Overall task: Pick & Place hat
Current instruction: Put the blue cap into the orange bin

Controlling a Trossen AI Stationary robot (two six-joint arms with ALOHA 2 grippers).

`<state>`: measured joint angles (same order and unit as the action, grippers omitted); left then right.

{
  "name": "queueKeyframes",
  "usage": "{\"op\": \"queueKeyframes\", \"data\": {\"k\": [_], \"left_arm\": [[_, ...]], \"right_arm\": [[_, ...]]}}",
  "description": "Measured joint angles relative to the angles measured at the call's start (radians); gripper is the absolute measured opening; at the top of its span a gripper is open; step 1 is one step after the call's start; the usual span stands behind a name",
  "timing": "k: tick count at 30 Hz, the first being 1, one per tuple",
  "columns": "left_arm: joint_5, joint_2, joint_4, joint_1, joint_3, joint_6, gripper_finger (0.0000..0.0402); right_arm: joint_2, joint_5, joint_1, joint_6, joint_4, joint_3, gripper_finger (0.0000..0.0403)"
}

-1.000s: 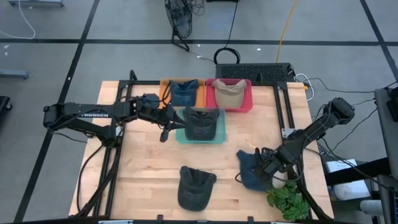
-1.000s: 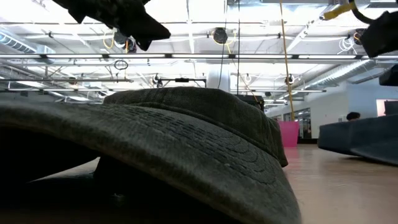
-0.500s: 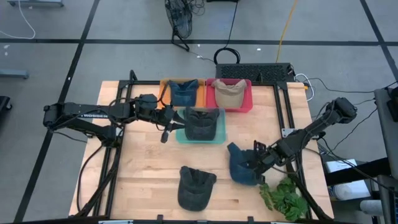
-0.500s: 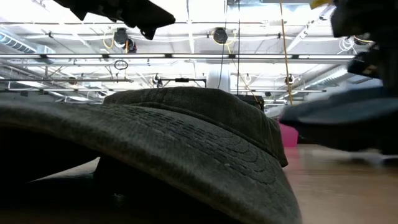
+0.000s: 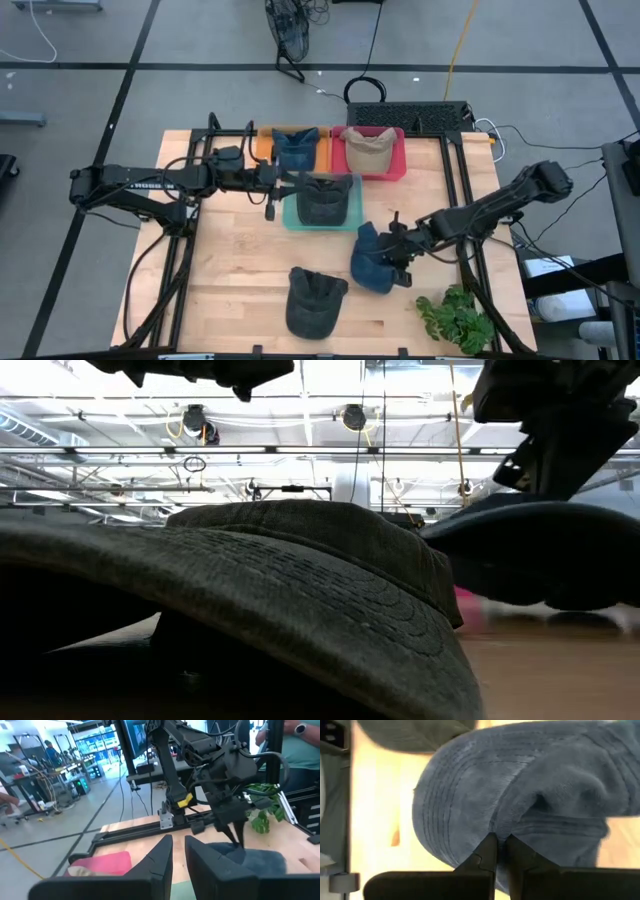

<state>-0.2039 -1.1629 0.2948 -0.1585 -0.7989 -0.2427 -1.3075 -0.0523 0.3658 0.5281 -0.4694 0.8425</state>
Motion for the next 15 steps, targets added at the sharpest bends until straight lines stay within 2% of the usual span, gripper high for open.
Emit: {"op": "queueKeyframes", "data": {"k": [7, 15], "left_arm": [[0.002, -0.003, -0.004, 0.005, -0.035, 0.009, 0.0063], [0.0, -0.014, -0.018, 0.041, -0.037, 0.016, 0.0063]], "right_arm": [[-0.019, -0.006, 0.0, -0.098, -0.004, 0.0, 0.0017], [-0.019, -0.034, 0.012, -0.086, -0.019, 0.0, 0.0074]]}}
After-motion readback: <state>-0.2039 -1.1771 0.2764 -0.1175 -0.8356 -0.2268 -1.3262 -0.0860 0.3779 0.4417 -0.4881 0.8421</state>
